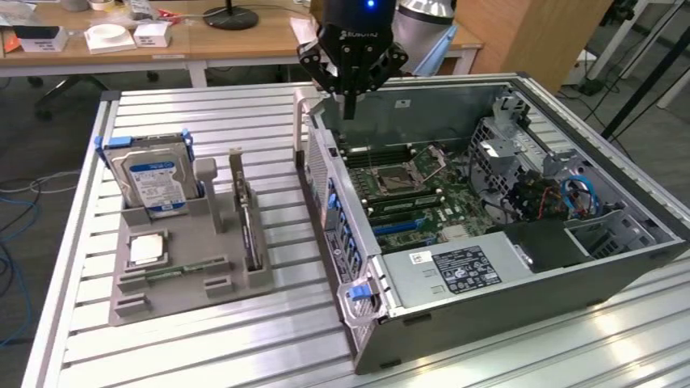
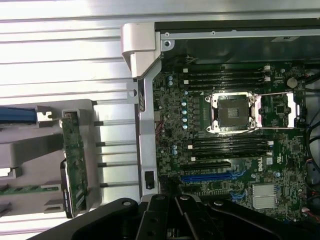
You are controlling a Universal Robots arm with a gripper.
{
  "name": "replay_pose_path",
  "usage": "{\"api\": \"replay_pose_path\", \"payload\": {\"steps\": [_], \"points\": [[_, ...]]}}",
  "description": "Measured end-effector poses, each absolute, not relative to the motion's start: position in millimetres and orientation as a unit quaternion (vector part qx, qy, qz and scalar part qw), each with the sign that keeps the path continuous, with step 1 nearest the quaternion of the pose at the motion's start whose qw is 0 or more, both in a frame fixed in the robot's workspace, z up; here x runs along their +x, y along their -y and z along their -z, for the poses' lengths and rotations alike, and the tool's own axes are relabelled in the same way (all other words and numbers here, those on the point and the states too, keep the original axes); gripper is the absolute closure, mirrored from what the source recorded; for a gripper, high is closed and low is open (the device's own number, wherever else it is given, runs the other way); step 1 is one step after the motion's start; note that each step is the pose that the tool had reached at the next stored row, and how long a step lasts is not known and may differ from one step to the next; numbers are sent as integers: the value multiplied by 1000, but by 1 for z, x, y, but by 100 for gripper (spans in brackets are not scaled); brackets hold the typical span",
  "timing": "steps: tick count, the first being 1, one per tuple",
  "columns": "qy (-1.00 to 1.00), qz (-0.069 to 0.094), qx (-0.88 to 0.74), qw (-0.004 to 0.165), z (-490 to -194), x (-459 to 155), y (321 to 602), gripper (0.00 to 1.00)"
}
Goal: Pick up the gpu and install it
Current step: 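Reach for the gpu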
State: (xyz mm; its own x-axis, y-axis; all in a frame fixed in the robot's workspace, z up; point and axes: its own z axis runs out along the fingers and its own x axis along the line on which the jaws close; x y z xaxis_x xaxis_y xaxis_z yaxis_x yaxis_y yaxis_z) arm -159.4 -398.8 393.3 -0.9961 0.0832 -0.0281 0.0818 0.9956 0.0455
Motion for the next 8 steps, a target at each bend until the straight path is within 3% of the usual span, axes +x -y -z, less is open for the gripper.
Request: {"api": "replay_pose_path", "payload": {"steps": [8], "points": [[-999, -20, 41, 17, -389, -180, 399, 89]]}}
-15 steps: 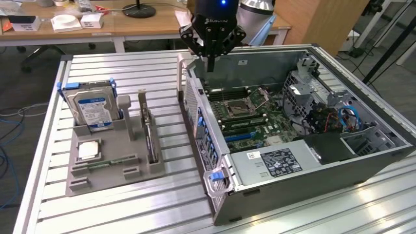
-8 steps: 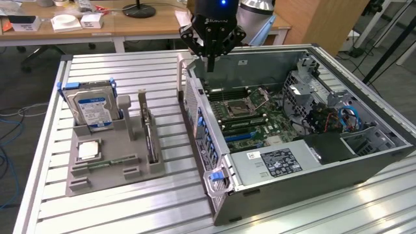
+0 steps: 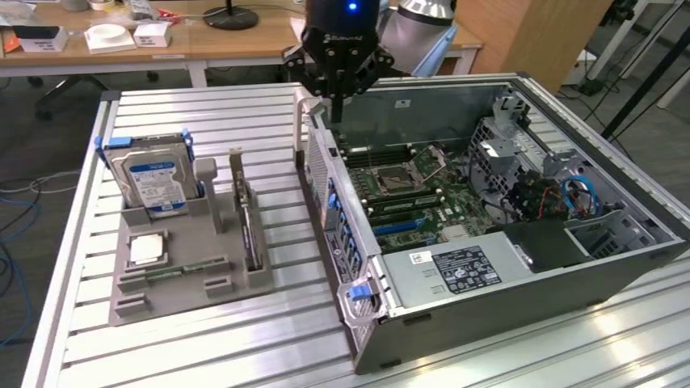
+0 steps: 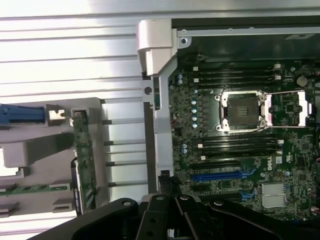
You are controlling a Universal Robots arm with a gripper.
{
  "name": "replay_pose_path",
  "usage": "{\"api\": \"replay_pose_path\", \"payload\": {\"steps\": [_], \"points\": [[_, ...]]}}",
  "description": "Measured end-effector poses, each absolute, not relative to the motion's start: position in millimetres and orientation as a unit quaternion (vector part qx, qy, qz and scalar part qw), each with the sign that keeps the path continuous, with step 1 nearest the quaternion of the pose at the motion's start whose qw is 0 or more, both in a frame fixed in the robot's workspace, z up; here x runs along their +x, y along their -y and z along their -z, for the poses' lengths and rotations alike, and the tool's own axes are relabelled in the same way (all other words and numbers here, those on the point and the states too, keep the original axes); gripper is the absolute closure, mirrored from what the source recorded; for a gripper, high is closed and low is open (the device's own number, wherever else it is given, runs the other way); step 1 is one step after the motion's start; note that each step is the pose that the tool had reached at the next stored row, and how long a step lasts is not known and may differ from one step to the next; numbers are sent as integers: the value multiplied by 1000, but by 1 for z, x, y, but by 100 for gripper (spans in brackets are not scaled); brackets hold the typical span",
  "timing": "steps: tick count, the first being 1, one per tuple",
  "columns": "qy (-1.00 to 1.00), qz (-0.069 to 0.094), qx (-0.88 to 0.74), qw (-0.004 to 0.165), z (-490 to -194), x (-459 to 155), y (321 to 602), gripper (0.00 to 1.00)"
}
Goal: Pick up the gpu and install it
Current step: 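Reach for the gpu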
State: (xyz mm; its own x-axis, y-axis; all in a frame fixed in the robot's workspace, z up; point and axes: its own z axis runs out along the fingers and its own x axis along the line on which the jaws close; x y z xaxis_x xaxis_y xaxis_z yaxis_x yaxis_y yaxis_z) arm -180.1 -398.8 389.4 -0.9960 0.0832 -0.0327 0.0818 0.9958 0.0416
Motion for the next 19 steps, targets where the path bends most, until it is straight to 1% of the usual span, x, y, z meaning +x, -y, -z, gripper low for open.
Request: {"api": "replay_pose_path", "payload": {"steps": [19], "points": [[-999, -21, 41, 19, -385, -267, 399, 89]]}}
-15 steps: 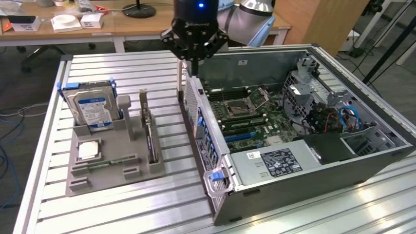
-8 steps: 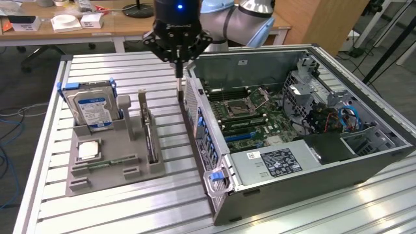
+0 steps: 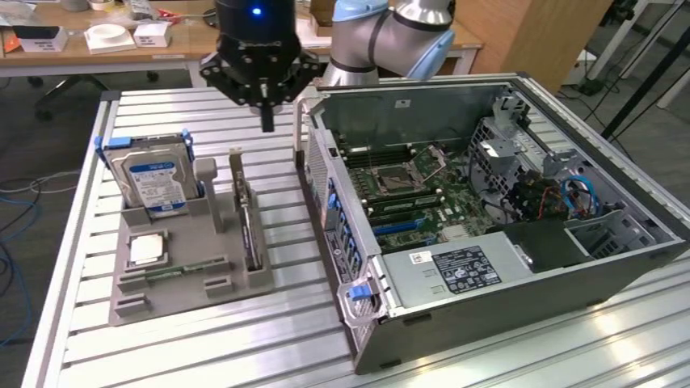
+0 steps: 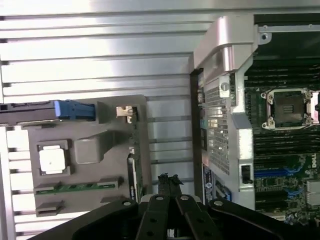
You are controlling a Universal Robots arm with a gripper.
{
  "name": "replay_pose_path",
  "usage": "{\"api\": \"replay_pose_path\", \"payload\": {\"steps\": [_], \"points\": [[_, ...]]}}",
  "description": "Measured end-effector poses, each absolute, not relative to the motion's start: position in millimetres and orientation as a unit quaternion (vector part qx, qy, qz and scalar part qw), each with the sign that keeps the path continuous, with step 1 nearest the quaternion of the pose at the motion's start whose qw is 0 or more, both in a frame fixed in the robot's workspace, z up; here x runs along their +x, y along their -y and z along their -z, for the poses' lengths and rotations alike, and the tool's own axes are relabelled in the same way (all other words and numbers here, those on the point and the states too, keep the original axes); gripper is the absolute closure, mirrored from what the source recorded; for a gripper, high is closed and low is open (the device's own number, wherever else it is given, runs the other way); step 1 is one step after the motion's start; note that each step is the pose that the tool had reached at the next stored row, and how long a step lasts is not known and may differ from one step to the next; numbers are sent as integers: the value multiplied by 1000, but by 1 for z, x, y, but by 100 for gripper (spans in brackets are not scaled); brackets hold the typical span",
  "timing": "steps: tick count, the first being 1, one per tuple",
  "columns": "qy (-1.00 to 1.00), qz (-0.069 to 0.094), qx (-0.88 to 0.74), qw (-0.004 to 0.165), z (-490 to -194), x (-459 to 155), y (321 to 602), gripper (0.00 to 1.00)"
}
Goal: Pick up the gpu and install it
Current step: 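Reach for the gpu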
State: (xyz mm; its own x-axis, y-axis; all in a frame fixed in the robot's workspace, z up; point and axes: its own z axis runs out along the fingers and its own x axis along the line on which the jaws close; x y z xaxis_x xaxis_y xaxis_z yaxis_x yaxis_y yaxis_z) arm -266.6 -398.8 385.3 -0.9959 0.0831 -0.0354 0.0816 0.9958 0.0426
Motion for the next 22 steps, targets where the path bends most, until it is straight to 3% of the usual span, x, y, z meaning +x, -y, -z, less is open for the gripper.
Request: {"api": "replay_pose_path", "payload": {"steps": [11, 22], "points": [[-999, -21, 41, 19, -385, -315, 399, 89], [-999, -21, 41, 19, -385, -316, 399, 89]]}}
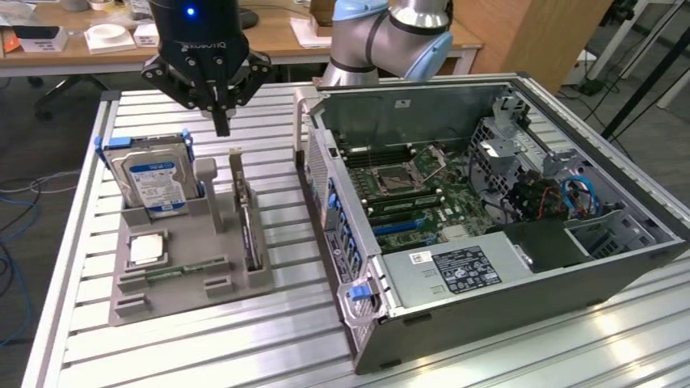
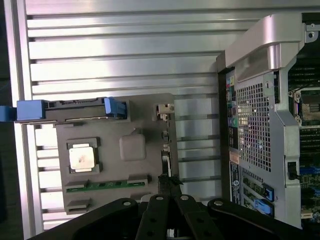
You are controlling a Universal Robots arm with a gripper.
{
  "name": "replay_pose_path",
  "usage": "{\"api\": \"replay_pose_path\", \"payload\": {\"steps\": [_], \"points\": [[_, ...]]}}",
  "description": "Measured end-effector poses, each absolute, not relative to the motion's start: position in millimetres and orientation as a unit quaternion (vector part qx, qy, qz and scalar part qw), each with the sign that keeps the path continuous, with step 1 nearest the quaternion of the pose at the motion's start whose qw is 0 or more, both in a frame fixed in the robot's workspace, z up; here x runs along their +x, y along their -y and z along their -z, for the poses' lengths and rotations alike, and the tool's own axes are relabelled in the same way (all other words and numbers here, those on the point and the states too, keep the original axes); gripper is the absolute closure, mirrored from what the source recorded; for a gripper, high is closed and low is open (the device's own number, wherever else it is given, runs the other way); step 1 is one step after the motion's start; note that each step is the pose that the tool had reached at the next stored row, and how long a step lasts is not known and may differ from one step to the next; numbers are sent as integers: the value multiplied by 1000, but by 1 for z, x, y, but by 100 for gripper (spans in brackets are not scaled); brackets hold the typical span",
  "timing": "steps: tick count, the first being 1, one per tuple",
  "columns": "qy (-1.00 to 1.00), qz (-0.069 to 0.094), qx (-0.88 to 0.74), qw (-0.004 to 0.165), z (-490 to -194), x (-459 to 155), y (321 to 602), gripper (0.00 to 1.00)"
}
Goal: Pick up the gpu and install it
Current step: 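Pick up the gpu and move the gpu toward the slot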
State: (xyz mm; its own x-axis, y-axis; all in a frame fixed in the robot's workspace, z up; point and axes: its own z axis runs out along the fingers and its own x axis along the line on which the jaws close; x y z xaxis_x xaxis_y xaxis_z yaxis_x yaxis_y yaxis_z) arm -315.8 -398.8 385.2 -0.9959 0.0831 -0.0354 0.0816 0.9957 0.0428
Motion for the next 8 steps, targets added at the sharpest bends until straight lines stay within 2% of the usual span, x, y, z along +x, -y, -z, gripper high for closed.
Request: {"api": "replay_pose_path", "payload": {"steps": [8], "points": [[-999, -21, 41, 19, -385, -316, 399, 89]]}}
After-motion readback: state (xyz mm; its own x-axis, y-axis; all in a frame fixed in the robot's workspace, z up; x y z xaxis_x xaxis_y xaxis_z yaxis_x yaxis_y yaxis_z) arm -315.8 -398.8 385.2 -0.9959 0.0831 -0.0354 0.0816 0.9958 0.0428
